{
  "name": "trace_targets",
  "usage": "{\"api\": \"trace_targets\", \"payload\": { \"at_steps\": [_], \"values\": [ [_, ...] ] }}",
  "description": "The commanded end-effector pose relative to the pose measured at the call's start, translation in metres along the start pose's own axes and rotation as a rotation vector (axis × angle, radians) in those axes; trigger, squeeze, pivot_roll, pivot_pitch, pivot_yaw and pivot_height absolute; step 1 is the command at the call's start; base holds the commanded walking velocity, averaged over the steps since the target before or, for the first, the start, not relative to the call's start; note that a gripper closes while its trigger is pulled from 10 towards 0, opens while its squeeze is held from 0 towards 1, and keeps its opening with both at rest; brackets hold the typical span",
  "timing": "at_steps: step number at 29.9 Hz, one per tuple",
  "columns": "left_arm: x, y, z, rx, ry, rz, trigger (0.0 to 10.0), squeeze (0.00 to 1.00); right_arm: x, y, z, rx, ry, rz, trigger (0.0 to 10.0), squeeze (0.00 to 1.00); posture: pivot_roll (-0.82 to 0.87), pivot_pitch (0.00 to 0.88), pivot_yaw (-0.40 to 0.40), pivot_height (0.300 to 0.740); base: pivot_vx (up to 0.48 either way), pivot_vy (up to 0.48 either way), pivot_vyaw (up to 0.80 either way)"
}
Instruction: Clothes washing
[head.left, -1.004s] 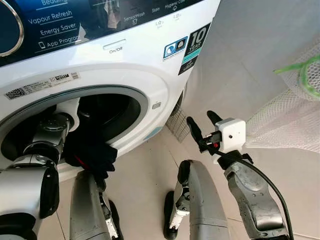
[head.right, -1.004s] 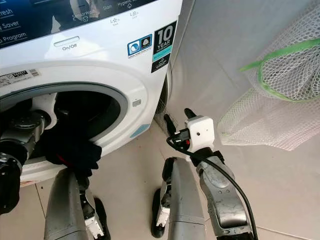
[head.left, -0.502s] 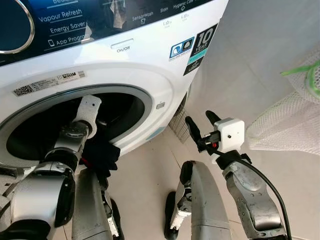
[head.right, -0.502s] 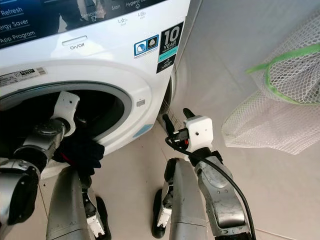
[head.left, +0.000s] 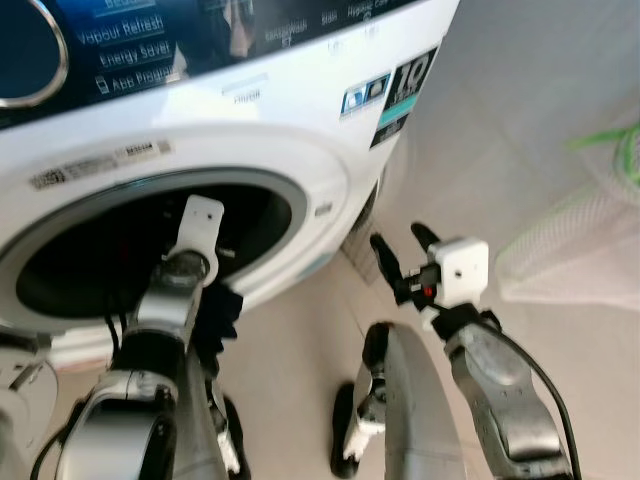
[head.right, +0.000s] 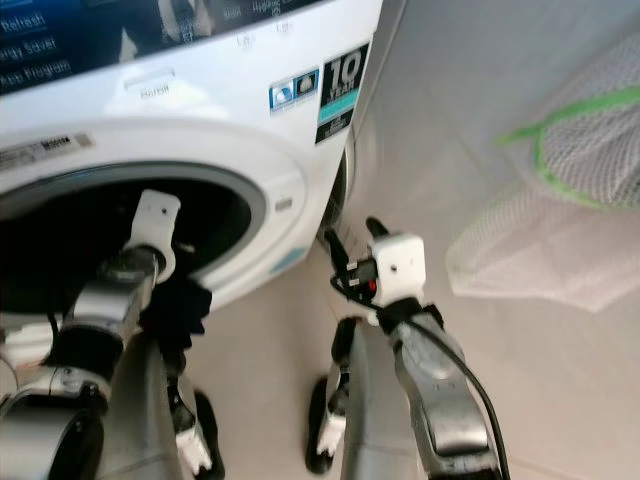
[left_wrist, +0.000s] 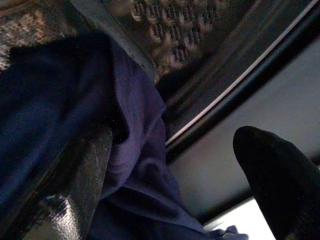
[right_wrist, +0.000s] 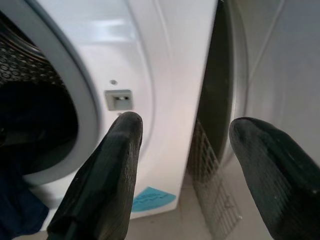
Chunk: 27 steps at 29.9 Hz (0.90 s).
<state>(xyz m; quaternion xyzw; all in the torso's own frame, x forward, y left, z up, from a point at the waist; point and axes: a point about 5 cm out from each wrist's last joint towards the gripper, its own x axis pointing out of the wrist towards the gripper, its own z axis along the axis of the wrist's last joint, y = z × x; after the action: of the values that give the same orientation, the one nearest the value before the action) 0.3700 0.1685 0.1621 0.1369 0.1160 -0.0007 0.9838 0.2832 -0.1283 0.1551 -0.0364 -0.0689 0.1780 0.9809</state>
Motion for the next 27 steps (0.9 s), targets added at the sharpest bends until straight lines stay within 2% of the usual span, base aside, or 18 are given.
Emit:
{"api": "trace_targets", "payload": {
  "at_steps": [1,5,7,11,13,15,20,22,23,27],
  "values": [
    [-0.008,-0.008,0.000,0.020,0.025,0.005,10.0,0.00,-0.005,-0.001,-0.007,0.005,0.025,-0.011,10.0,0.00,0.04,0.400,-0.114,0.511,0.000,0.000,0.00],
    [-0.019,-0.010,0.006,0.043,0.023,0.062,10.0,0.00,-0.005,-0.001,-0.007,0.005,0.025,-0.012,10.0,0.00,0.04,0.398,-0.113,0.511,0.000,0.000,0.00],
    [-0.028,-0.012,0.005,-0.003,0.049,0.091,10.0,0.00,-0.005,-0.001,-0.008,0.005,0.025,-0.012,10.0,0.00,0.05,0.398,-0.107,0.511,0.000,0.000,0.00],
    [-0.035,-0.019,-0.018,-0.101,0.136,0.126,10.0,0.00,-0.004,0.000,-0.008,0.006,0.023,-0.011,10.0,0.00,0.05,0.388,-0.103,0.511,0.000,0.000,0.00],
    [-0.036,-0.019,-0.026,-0.093,0.158,0.152,10.0,0.00,-0.003,0.001,-0.008,0.008,0.021,-0.010,10.0,0.00,0.05,0.384,-0.102,0.511,0.000,0.000,0.00],
    [-0.037,-0.014,-0.037,-0.077,0.188,0.192,10.0,0.00,-0.003,0.000,-0.007,0.008,0.018,-0.010,10.0,0.00,0.05,0.381,-0.102,0.511,0.000,0.000,0.00],
    [-0.037,-0.013,-0.039,-0.076,0.200,0.205,10.0,0.00,-0.003,0.000,-0.007,0.008,0.017,-0.011,10.0,0.00,0.05,0.376,-0.101,0.511,0.000,0.000,0.00],
    [-0.036,-0.002,-0.054,-0.064,0.239,0.250,10.0,0.00,-0.003,-0.002,-0.007,0.004,0.014,-0.014,10.0,0.00,0.05,0.376,-0.101,0.511,0.000,0.000,0.00],
    [-0.035,0.005,-0.066,-0.071,0.274,0.278,10.0,0.00,-0.003,-0.002,-0.007,0.003,0.013,-0.017,10.0,0.00,0.04,0.367,-0.100,0.511,0.000,0.000,0.00],
    [-0.036,0.007,-0.076,-0.137,0.320,0.281,10.0,0.00,-0.003,-0.003,-0.007,0.002,0.012,-0.016,10.0,0.00,0.04,0.370,-0.103,0.511,0.000,0.000,0.00]
  ]
}}
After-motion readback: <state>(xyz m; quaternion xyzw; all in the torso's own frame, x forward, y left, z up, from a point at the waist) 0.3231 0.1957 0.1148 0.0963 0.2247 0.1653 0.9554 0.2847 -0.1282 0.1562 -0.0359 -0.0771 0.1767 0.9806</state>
